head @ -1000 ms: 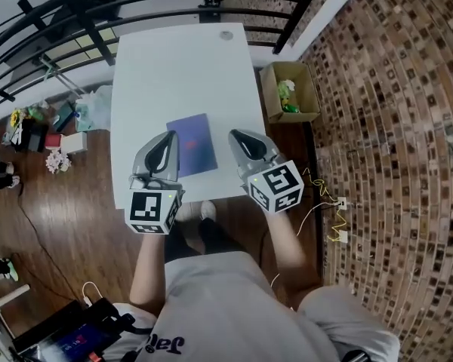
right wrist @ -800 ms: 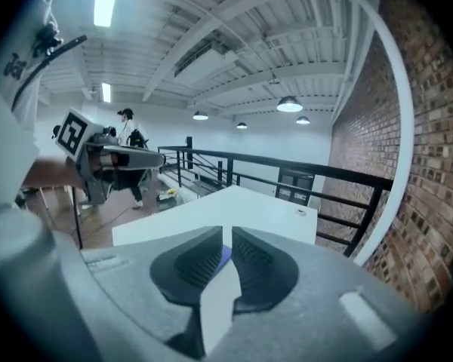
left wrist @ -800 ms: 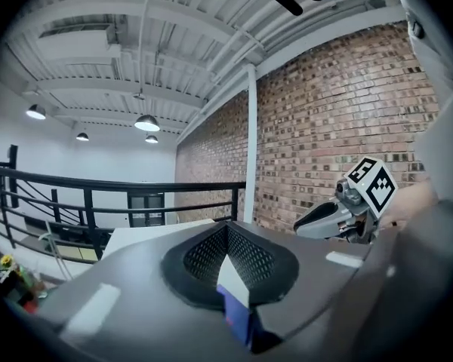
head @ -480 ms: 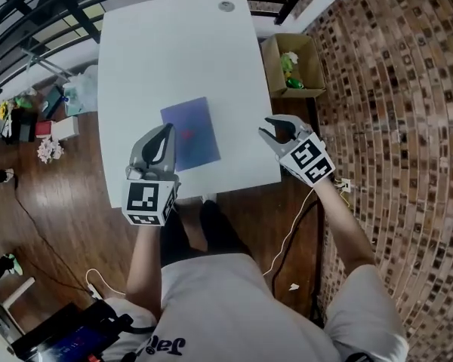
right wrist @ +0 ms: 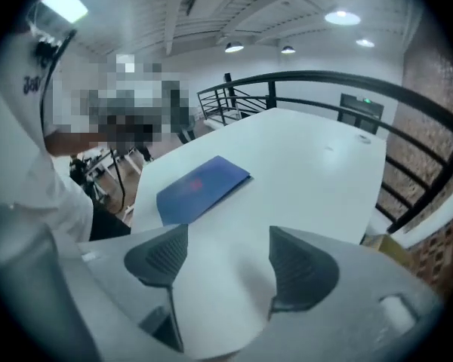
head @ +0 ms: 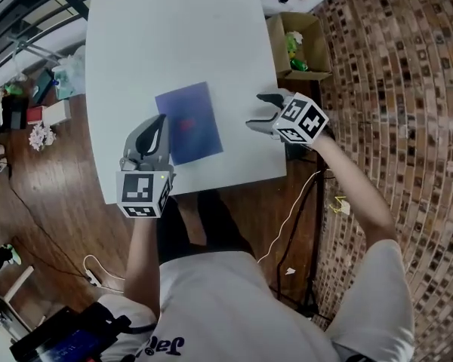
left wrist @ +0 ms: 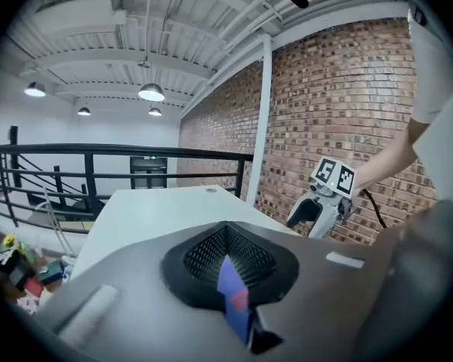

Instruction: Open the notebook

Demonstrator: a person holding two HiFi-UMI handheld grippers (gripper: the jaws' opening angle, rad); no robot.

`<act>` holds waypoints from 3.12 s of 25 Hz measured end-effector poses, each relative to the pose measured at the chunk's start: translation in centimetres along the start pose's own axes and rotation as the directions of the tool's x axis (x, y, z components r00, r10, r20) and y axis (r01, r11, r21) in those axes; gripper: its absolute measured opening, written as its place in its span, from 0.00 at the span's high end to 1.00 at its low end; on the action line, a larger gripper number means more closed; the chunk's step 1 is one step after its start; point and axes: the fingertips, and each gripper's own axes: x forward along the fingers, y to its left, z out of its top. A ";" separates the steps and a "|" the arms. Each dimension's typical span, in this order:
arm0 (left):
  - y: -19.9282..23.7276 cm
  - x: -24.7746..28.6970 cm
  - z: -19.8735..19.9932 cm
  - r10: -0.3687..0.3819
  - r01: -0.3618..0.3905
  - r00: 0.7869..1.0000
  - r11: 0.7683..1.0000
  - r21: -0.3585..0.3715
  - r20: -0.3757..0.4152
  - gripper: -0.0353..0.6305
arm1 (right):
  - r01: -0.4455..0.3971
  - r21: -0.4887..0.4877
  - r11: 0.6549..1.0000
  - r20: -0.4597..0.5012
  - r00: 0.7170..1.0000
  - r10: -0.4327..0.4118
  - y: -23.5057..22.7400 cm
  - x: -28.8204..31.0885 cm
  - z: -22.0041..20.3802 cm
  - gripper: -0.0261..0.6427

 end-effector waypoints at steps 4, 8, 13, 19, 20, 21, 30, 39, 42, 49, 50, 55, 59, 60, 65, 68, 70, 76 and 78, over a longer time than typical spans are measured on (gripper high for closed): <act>1.0 -0.2 -1.5 0.014 -0.014 1.000 1.000 -0.016 -0.026 0.92 | -0.124 0.271 0.954 0.079 0.991 0.106 -0.6 2.1 2.0 0.48; 2.0 -0.4 -2.3 0.031 -0.032 0.999 0.999 -0.035 -0.043 0.92 | -0.198 0.420 0.886 0.107 0.980 0.169 0.1 4.1 3.2 0.48; 2.7 -0.7 -2.8 0.031 -0.033 0.998 0.999 -0.040 -0.047 0.92 | -0.265 0.501 0.824 0.124 0.964 0.235 2.4 6.6 4.4 0.48; 3.6 -1.1 -3.0 0.034 -0.036 0.998 0.998 -0.045 -0.049 0.92 | -0.295 0.562 0.772 0.141 0.955 0.262 3.2 8.9 5.1 0.48; 3.8 -1.1 -3.0 0.036 -0.039 0.998 0.998 -0.045 -0.050 0.92 | -0.301 0.570 0.765 0.146 0.953 0.266 3.2 9.2 5.2 0.48; 3.9 -1.2 -3.1 0.038 -0.040 0.998 0.998 -0.045 -0.052 0.92 | -0.305 0.577 0.758 0.150 0.952 0.268 3.2 9.4 5.3 0.48; 4.7 -1.8 -3.7 0.026 -0.030 0.998 0.997 -0.066 -0.053 0.92 | -0.332 0.598 0.729 0.201 0.943 0.265 3.0 9.3 6.5 0.48; 5.5 -2.1 -3.9 0.031 -0.035 0.998 0.997 -0.072 -0.053 0.92 | -0.392 0.646 0.655 0.250 0.919 0.304 4.0 10.2 7.0 0.48; 5.7 -2.4 -3.9 0.029 -0.034 0.998 0.996 -0.077 -0.054 0.92 | -0.405 0.669 0.623 0.267 0.913 0.307 4.2 9.9 7.2 0.49; 6.9 -3.4 -2.8 0.038 -0.040 0.999 0.996 -0.079 -0.029 0.92 | -0.434 0.678 0.592 0.299 0.900 0.318 4.9 8.3 9.1 0.50; 7.2 -3.6 -2.5 0.042 -0.043 0.999 0.996 -0.081 -0.024 0.92 | -0.436 0.676 0.594 0.302 0.899 0.316 5.2 7.8 9.7 0.51; 8.6 -5.3 -1.3 0.063 -0.063 0.998 0.994 -0.089 -0.005 0.92 | -0.531 0.585 0.614 0.362 0.848 0.388 8.9 5.2 14.9 0.53; 10.9 -7.3 -1.1 0.103 -0.102 0.995 0.990 -0.098 0.009 0.92 | -0.590 0.497 0.636 0.363 0.807 0.466 13.3 4.2 19.5 0.53; 11.5 -7.9 -1.2 0.118 -0.116 0.993 0.988 -0.104 0.009 0.92 | -0.607 0.474 0.637 0.367 0.794 0.484 14.4 4.3 20.6 0.53; 14.4 -10.9 -2.3 0.187 -0.185 0.982 0.973 -0.137 0.005 0.92 | -0.665 0.397 0.632 0.362 0.747 0.558 18.7 6.5 24.7 0.59; 16.2 -12.5 -3.2 0.218 -0.216 0.976 0.965 -0.150 -0.003 0.92 | -0.672 0.381 0.635 0.354 0.741 0.571 19.7 9.3 26.3 0.64; 17.0 -13.3 -4.0 0.231 -0.229 0.973 0.960 -0.160 -0.010 0.92 | -0.668 0.391 0.633 0.335 0.744 0.578 20.2 11.3 26.4 0.64; 18.7 -14.9 -5.6 0.244 -0.245 0.969 0.951 -0.187 -0.027 0.92 | -0.574 0.423 0.701 0.214 0.815 0.538 20.7 17.6 23.5 0.64; 19.0 -15.0 -6.1 0.241 -0.242 0.970 0.951 -0.193 -0.032 0.92 | -0.504 0.380 0.776 0.136 0.860 0.492 20.5 19.7 22.2 0.65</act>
